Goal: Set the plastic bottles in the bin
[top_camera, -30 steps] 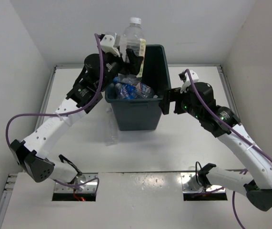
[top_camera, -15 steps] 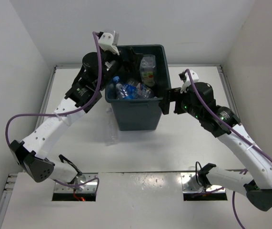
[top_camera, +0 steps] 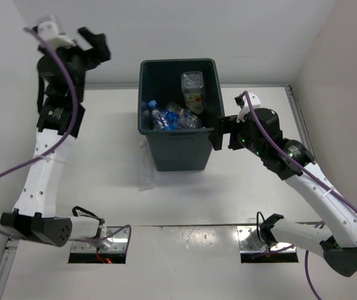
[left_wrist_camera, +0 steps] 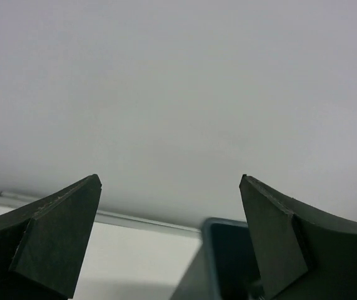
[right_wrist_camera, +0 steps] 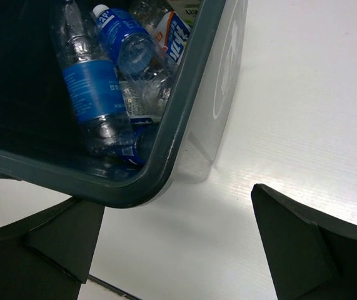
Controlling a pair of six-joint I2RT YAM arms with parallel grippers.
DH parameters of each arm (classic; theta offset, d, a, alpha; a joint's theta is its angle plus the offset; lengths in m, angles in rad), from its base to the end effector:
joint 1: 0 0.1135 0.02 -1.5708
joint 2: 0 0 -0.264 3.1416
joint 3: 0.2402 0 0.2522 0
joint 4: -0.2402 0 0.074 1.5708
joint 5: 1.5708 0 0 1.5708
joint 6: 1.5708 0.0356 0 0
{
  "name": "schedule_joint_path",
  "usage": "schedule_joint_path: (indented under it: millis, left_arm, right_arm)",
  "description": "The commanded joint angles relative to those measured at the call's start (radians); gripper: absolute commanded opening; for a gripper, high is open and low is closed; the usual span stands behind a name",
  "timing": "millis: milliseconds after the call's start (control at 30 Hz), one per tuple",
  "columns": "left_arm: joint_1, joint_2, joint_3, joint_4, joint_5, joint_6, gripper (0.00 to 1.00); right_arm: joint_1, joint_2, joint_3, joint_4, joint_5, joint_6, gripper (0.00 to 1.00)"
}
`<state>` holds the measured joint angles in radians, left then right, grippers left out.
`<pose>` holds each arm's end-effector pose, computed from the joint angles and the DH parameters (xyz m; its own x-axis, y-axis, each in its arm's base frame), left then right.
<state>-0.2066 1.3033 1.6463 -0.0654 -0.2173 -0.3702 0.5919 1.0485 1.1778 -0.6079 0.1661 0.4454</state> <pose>0.2613 -0.0469 0.5368 0.2510 -0.4136 -0.8752 0.0946 0.9103 -0.4030 0.1861 0.1180 0.3831 -0.5295 0.1560 -0.8338 -0.2220 0.9232 0.3137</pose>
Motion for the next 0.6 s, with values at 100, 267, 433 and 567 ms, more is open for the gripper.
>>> schedule_joint_path:
  millis: [100,267,433,567]
  left_arm:
    - [0.214,-0.121,-0.413,0.045,0.142,-0.311,1.0]
    - [0.237,-0.144,-0.644,0.079,0.177,-0.369,1.0]
    - [0.237,-0.144,-0.839,0.115,0.233,-0.392,1.0]
    - [0.219,-0.133,-0.959,0.144,0.242,-0.38,1.0]
  right_arm:
    - [0.006,-0.018,-0.01,0.025,0.026,0.006,1.0]
    - [0.006,-0.027,-0.02,0.025,0.036,0.006,1.0]
    - [0.006,-0.036,-0.029,0.025,0.056,0.006,1.0]
    - [0.016,-0.045,-0.029,0.025,0.065,-0.004,1.0]
